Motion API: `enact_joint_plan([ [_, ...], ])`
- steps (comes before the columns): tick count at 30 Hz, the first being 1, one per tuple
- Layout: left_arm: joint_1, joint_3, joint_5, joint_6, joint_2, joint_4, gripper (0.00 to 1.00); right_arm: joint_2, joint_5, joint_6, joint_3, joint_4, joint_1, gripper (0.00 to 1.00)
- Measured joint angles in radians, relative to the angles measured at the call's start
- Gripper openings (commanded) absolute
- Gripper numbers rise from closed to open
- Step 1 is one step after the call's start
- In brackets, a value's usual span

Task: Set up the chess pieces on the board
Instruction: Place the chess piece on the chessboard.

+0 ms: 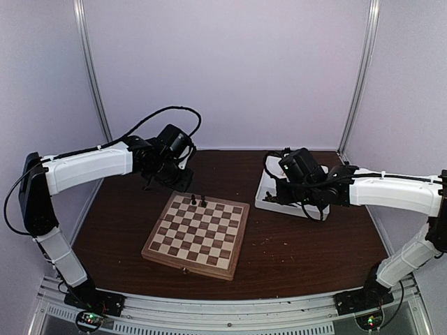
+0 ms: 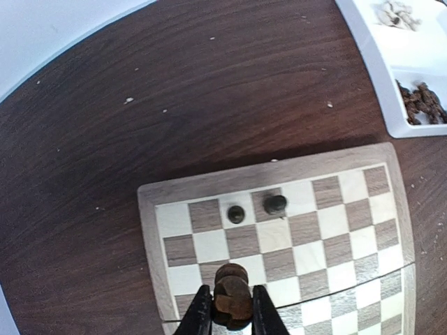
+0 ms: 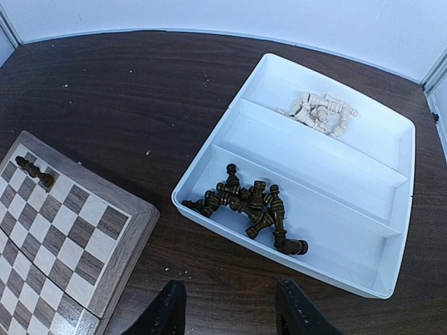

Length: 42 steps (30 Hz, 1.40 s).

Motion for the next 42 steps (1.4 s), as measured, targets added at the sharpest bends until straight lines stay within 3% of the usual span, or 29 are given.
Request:
enact_joint_plan([
  [7,0.107,-0.011,0.041,-0.002,0.01,0.0,0.15,0.0,0.0,0.002,-0.001,0.0,-0.003,0.46],
  [42,0.135,0.014,0.104,0.006,0.254,0.071,0.16,-0.039,0.019,0.0,-0.033,-0.024,-0.005,0.45],
])
